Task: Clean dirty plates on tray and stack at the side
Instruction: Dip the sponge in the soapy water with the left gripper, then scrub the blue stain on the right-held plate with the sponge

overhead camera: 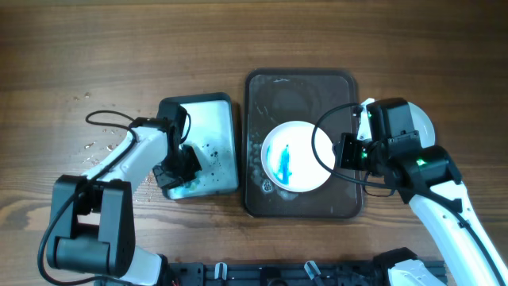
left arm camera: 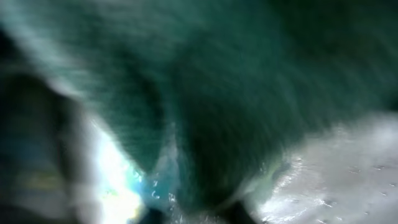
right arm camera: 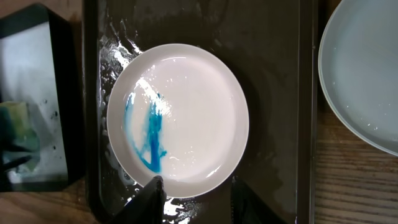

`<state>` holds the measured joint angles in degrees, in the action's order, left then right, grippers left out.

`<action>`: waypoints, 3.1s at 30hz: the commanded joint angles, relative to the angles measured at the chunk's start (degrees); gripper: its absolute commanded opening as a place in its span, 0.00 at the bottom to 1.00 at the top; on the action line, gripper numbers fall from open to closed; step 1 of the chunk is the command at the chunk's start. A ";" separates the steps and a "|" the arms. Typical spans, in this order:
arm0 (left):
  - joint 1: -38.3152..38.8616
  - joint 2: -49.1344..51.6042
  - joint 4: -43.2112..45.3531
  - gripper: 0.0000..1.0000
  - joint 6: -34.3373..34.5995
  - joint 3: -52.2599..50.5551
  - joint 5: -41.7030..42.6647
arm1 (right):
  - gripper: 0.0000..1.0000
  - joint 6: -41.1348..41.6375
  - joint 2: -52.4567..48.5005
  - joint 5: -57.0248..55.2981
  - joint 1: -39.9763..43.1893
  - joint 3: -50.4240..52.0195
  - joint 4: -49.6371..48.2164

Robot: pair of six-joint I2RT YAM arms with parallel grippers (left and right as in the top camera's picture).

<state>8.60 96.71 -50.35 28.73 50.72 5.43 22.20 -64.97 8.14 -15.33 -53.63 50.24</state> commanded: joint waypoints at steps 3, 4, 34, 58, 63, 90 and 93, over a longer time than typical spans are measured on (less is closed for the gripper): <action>0.24 1.57 -2.64 0.04 0.44 4.61 1.14 | 0.35 0.35 -0.50 1.38 -0.20 -0.35 -0.04; 0.24 0.33 -5.42 0.08 0.42 7.26 1.14 | 0.35 0.35 -0.50 1.38 -0.20 -0.35 -0.07; 0.31 -5.35 -3.67 0.70 0.02 12.31 -1.86 | 0.36 0.22 -0.50 1.31 -0.20 -0.35 0.02; 0.28 -7.85 -2.93 0.04 -3.04 9.18 -1.99 | 0.41 4.70 -22.80 -1.68 0.66 -0.26 -7.56; 0.31 -10.10 -10.73 0.04 -3.32 21.81 -0.94 | 0.41 -3.02 -28.74 2.45 4.17 -0.26 -10.16; 32.13 22.03 25.35 0.04 14.21 26.01 16.70 | 0.04 -7.10 -35.87 1.97 6.03 -0.26 -9.70; 31.39 22.99 20.00 0.04 14.21 26.01 4.42 | 0.04 -7.06 -35.87 1.99 6.03 -0.26 -9.73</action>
<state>40.82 118.17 -25.80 41.06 76.55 20.32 14.06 -99.39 13.69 -9.32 -53.84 40.14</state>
